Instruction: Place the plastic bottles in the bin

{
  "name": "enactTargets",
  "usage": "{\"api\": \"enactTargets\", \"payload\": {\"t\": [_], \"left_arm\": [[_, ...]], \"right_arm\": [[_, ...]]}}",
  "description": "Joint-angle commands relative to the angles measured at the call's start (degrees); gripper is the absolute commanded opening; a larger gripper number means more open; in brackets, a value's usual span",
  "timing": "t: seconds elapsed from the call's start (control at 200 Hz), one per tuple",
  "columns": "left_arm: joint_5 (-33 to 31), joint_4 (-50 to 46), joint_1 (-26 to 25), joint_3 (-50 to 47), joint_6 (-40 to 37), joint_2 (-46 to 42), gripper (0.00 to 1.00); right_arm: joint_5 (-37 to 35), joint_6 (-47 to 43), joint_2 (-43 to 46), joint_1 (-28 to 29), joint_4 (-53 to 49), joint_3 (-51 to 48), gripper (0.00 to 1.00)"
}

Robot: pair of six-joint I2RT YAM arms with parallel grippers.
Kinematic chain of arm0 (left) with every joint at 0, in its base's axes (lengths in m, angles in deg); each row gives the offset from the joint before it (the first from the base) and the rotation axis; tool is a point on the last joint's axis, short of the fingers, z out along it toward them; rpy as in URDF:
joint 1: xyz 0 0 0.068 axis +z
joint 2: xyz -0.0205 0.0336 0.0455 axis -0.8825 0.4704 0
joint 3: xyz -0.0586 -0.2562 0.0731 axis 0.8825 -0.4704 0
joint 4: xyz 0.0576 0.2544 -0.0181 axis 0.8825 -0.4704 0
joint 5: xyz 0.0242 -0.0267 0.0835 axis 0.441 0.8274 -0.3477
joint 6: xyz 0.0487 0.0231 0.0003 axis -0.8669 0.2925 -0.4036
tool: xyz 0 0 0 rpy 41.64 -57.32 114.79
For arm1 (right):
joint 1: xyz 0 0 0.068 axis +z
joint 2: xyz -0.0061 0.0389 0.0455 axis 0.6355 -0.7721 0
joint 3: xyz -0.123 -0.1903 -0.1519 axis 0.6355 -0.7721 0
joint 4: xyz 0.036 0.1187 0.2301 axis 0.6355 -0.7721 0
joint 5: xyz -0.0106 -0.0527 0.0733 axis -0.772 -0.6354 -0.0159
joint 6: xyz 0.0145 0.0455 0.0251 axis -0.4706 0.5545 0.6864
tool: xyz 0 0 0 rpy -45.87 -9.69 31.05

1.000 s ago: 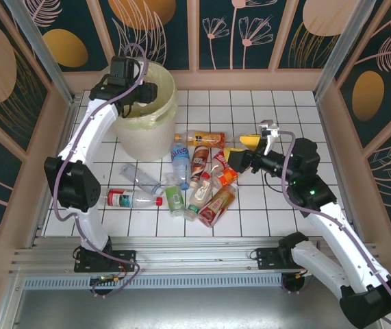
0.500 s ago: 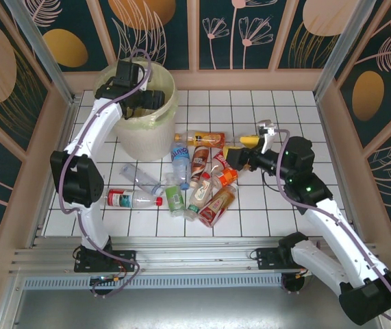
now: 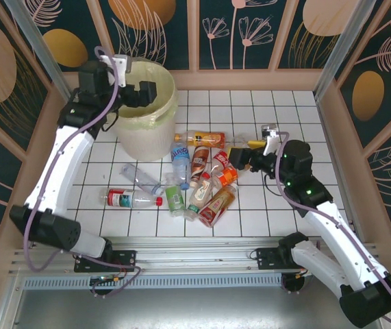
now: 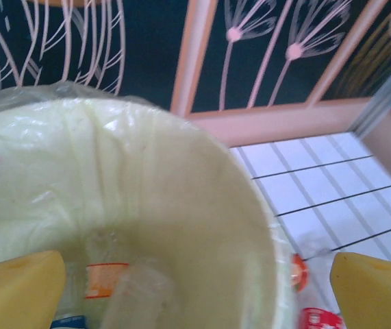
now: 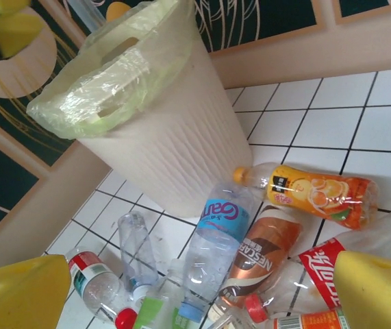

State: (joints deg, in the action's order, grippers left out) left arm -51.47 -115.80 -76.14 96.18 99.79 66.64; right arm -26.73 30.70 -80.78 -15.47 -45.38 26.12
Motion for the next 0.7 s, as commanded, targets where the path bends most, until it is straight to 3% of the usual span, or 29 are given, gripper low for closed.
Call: {"api": "enactTargets", "payload": {"t": [0.0,0.205,0.345,0.45,0.535,0.696], "left_arm": [[5.7,1.2,-1.0,-3.9,2.4,-4.5,0.99],[8.2,-1.8,-7.0,-11.2,4.0,-10.4,0.99],[9.2,0.1,-12.6,-18.4,5.7,-12.5,0.99],[10.2,3.2,-15.7,-23.3,7.0,-13.2,0.99],[11.8,5.8,-17.2,-25.7,7.1,-13.2,0.99],[14.1,6.2,-17.6,-26.9,7.6,-12.4,0.97]], "right_arm": [[-2.8,2.2,0.8,0.1,-1.8,0.0,0.99],[-3.3,2.4,1.0,0.1,-2.0,-0.5,0.99],[-6.8,0.3,1.3,0.1,-2.7,-1.5,0.99],[-4.3,-1.4,0.9,0.0,-0.2,-3.0,0.99],[-4.0,-1.7,0.3,-0.1,1.4,-3.9,0.99],[-10.0,-2.3,0.5,0.0,-0.6,-5.0,0.99]]}}
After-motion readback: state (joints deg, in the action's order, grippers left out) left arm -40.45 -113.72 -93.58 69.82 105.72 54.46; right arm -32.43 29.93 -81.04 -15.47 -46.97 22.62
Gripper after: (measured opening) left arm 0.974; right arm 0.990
